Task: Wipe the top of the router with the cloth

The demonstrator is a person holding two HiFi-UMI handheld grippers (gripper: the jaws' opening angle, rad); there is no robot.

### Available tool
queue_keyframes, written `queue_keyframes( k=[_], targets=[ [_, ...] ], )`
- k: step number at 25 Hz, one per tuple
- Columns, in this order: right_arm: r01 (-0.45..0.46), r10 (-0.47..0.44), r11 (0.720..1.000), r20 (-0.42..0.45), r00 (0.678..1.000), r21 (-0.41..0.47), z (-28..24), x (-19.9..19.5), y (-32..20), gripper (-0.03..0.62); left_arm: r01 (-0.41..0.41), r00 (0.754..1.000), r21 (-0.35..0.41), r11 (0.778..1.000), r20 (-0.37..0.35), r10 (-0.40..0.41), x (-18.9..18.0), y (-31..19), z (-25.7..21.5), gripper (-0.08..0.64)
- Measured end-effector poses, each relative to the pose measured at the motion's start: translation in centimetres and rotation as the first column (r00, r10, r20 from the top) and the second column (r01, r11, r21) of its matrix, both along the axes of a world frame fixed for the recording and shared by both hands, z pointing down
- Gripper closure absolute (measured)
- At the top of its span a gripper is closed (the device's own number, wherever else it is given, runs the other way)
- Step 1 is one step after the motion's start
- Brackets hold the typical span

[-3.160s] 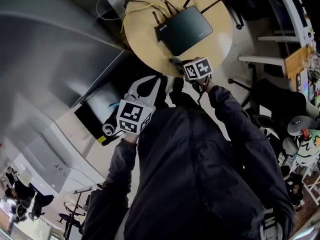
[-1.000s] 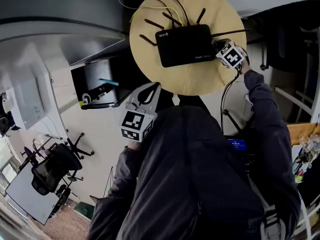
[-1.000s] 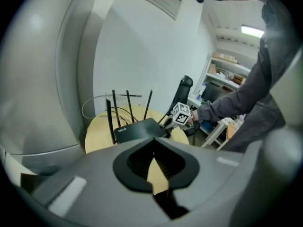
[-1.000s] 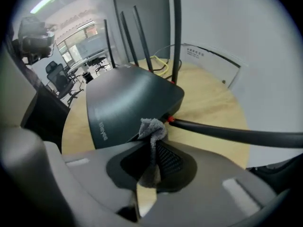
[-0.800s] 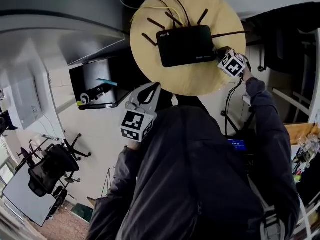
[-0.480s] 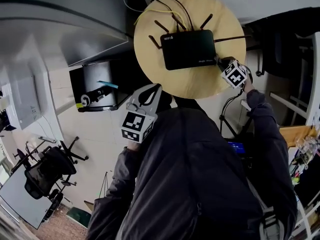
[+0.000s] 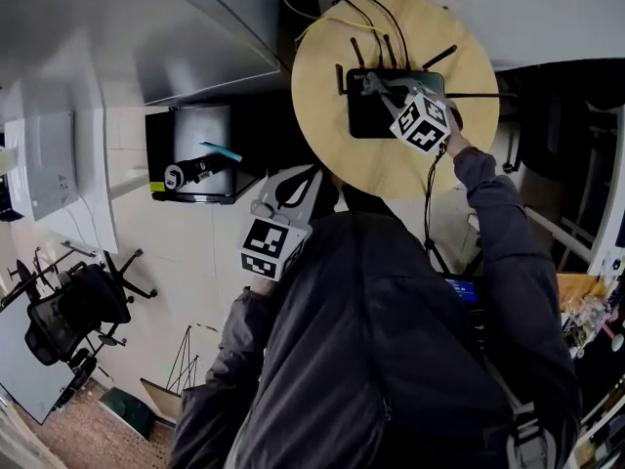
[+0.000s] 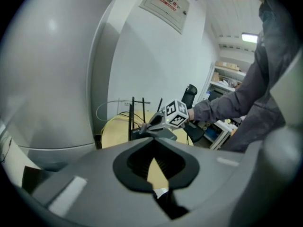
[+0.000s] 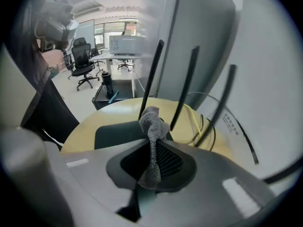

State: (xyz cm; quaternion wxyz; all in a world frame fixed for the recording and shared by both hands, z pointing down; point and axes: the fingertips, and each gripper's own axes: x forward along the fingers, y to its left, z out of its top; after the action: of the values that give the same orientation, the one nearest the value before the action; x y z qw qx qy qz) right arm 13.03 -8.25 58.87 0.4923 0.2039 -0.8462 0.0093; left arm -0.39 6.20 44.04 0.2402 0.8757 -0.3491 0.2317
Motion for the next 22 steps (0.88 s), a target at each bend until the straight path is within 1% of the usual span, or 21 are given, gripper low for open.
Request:
queue_keyframes(
  k=[2,5,8,11,14,17,20,22],
  targets=[
    [0.052,-0.051,0.999,-0.026,0.998,0.015,1.0,-2.7,-1.4,0.565,0.033,0.999,-0.004,0.999,0.008,-0.033,-1.2,0.4,0.0,0.56],
    [0.084,-0.083,0.996,-0.073,0.994,0.015,2.3,-4.8,-2.8,0.565,0.096,0.995,0.002,0.995,0.012,-0.096,-3.2,0.4,-0.5,0.56],
    [0.117,-0.117,0.993,-0.126,0.985,-0.008,3.8,-5.4,-2.4,0.565,0.15,0.989,-0.005,0.989,0.001,-0.15,-4.9,0.9,-0.4,0.56],
    [0.13,-0.134,0.991,-0.13,0.983,-0.036,4.0,-5.2,-0.9,0.565,0.172,0.985,-0.001,0.985,-0.01,-0.172,-5.9,1.2,-0.4,0.56],
    [0.159,-0.168,0.984,-0.122,0.978,-0.078,3.9,-4.9,2.2,0.565,0.167,0.986,-0.003,0.986,-0.021,-0.167,-6.2,1.4,-0.2,0.56],
    [0.185,-0.196,0.977,-0.109,0.975,-0.102,3.9,-4.8,6.2,0.565,0.135,0.99,-0.015,0.991,-0.04,-0.135,-6.1,1.6,0.3,0.56],
    [0.196,-0.205,0.975,-0.09,0.975,-0.103,3.9,-4.8,9.4,0.565,0.107,0.993,-0.009,0.994,-0.043,-0.107,-5.8,1.0,0.2,0.56],
    [0.189,-0.197,0.978,-0.081,0.977,-0.091,4.0,-4.7,10.6,0.565,0.083,0.996,-0.008,0.996,-0.043,-0.084,-5.2,1.0,0.3,0.56]
  ],
)
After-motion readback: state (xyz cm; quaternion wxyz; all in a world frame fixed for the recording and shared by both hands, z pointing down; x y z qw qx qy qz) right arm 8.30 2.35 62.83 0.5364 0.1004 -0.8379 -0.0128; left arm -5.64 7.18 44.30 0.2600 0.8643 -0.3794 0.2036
